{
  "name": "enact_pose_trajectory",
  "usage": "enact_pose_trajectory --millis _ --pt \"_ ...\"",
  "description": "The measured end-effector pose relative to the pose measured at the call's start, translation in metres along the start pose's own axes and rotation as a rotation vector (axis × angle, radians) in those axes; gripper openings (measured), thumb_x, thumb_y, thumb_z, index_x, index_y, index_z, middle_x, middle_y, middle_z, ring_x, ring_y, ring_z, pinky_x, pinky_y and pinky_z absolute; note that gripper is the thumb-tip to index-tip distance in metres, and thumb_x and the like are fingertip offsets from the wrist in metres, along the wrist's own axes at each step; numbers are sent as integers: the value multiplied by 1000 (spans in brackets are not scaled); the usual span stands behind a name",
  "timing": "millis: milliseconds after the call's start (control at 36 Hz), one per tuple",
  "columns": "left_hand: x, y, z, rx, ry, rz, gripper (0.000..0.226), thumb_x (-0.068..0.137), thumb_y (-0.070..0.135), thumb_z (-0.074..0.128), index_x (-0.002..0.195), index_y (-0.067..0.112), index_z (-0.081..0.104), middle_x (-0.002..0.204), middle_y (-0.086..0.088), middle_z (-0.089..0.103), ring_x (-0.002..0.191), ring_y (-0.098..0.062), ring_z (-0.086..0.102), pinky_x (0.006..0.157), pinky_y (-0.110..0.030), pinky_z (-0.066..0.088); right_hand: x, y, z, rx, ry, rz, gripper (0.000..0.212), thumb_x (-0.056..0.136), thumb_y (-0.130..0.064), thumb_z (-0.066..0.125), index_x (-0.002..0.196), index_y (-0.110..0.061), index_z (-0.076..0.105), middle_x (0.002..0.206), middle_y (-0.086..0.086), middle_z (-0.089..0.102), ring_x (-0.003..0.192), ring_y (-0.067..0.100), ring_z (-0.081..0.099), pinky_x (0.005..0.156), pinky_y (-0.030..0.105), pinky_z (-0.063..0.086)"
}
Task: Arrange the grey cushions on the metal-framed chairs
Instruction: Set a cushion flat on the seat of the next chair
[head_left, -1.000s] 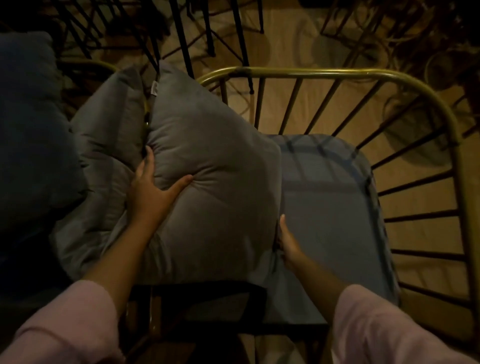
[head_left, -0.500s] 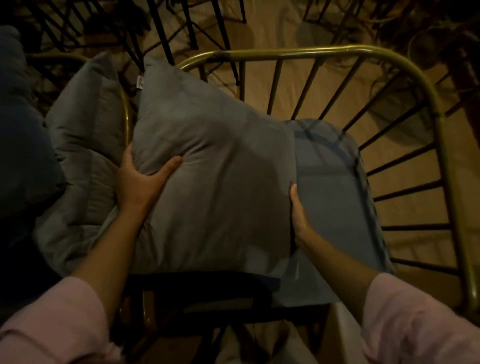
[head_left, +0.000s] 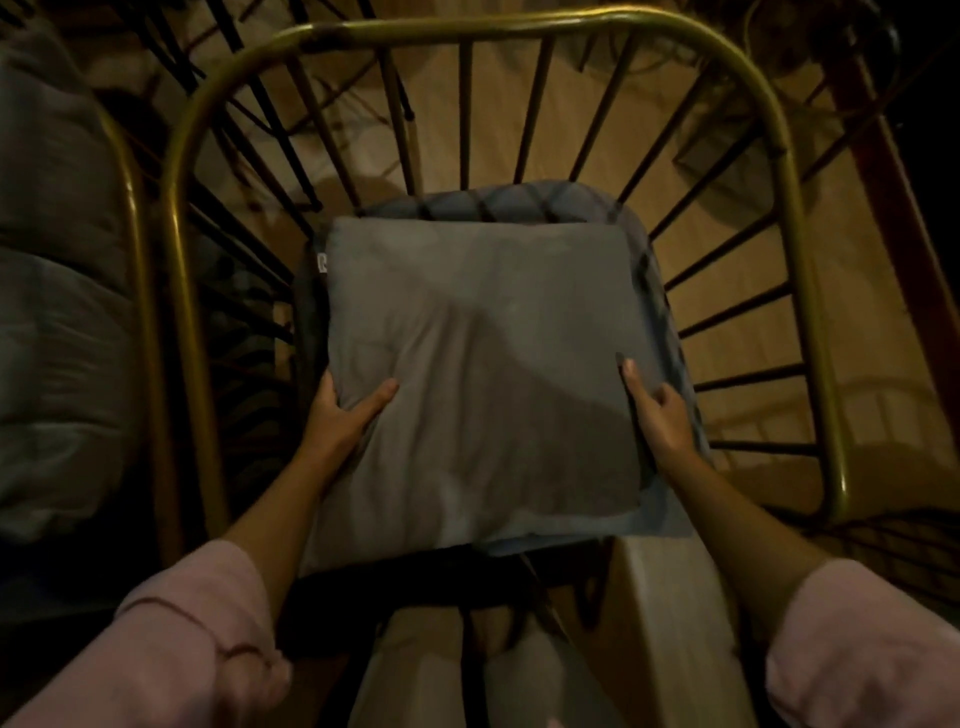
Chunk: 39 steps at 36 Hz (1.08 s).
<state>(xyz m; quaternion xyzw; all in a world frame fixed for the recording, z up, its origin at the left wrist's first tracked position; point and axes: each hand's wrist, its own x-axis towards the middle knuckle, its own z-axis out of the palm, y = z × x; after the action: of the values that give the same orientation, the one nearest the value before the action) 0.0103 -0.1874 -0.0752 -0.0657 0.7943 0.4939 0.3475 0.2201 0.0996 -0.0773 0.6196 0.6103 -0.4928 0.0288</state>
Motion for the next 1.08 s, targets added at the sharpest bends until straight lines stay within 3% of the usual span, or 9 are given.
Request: enact_pose_trajectory --millis 56,139,222,333,444,611,750,917,1083 --pt "2 -14 2 47 -95 -33 96 73 46 79 152 26 27 150 -2 45 129 -19 50 110 -36 40 7 14 -1 -30 0 23 78 65 -86 51 83 -10 51 87 12 57 87 32 61 77 43 48" --pt "-1 -34 3 74 -154 -67 97 78 40 77 154 30 19 151 0 43 132 -17 48 115 -38 36 11 29 1 -5 -52 42 79 73 -76 59 117 -12 53 114 13 60 115 35 59 88 40 49" --pt "-9 -48 3 13 -140 -118 90 77 42 78 151 28 28 145 -2 48 126 -17 50 114 -37 38 9 30 6 15 -96 50 80 90 -55 59 147 -6 34 144 15 48 132 35 49 100 38 44" --pt "-15 -53 1 -93 -166 -203 111 56 60 84 149 32 33 143 2 52 126 -20 55 111 -43 42 4 24 4 28 -112 -18 73 89 -55 60 142 -8 44 142 14 54 129 34 54 103 41 47" --pt "-22 -64 1 -160 -180 -257 117 48 61 89 147 31 36 137 1 59 119 -22 61 107 -47 46 0 21 -4 -3 -76 -54 67 95 -45 57 147 -7 38 147 14 47 134 34 48 94 30 40" --pt "-39 -75 6 -209 -161 -286 128 38 62 90 148 27 36 138 -1 58 119 -22 61 103 -40 48 -8 31 -9 -24 -91 -51 68 92 -49 60 143 -9 42 145 14 51 132 34 50 106 42 44" --pt "-33 -71 8 -148 -96 -211 85 73 32 83 146 21 42 138 -3 58 117 -21 60 93 -31 47 -12 44 -3 -14 -173 -48 65 98 -44 50 151 -9 33 153 12 43 140 31 42 111 38 37" --pt "-36 -69 11 -102 -56 -183 85 78 29 79 150 26 34 133 4 52 118 -19 54 103 -35 45 18 59 4 -76 -186 67 108 78 -82 45 157 -13 18 163 11 26 147 36 30 118 52 30" --pt "-46 -61 2 -53 -49 -255 121 57 46 83 155 22 16 155 -10 39 135 -30 46 112 -49 40 12 43 8 -315 -5 20 70 97 -53 48 151 -9 35 153 19 42 137 42 43 111 56 37"
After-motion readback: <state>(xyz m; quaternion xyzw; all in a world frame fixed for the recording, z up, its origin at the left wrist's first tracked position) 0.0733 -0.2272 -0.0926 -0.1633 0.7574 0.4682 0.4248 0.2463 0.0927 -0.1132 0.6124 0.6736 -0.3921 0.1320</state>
